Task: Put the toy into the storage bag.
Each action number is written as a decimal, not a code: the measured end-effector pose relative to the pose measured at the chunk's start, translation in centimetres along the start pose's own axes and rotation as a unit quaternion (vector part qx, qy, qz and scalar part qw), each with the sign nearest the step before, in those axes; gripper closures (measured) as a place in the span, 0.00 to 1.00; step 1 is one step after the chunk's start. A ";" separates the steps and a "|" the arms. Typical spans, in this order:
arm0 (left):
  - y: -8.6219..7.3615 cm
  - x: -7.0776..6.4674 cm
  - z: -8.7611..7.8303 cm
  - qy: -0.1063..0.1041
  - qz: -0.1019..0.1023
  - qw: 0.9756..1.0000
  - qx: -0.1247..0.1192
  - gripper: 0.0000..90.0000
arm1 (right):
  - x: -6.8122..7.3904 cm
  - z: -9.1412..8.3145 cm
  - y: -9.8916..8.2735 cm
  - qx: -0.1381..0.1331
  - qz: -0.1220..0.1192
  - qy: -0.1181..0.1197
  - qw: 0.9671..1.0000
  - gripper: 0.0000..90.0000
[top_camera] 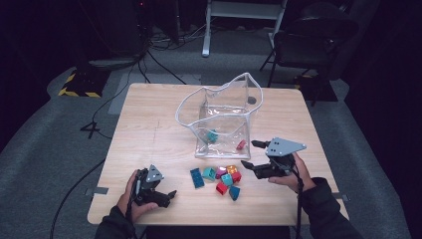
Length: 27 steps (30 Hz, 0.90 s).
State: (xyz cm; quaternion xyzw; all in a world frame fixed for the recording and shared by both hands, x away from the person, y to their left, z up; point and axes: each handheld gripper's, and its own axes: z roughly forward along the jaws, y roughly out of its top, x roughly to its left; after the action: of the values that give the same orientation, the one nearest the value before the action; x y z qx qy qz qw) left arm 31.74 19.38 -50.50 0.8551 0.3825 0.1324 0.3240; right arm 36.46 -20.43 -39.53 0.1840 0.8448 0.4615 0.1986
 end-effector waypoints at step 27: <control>0.0 0.0 0.0 0.000 0.000 1.000 0.000 0.00 | 2.2 4.9 -5.4 0.084 -0.002 0.083 0.993 0.35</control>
State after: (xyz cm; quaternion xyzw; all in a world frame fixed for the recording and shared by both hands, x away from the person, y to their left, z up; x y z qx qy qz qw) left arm 31.74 19.37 -50.50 0.8550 0.3827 0.1322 0.3240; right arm 36.36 -18.64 -46.91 0.1594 0.8947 0.4019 0.1125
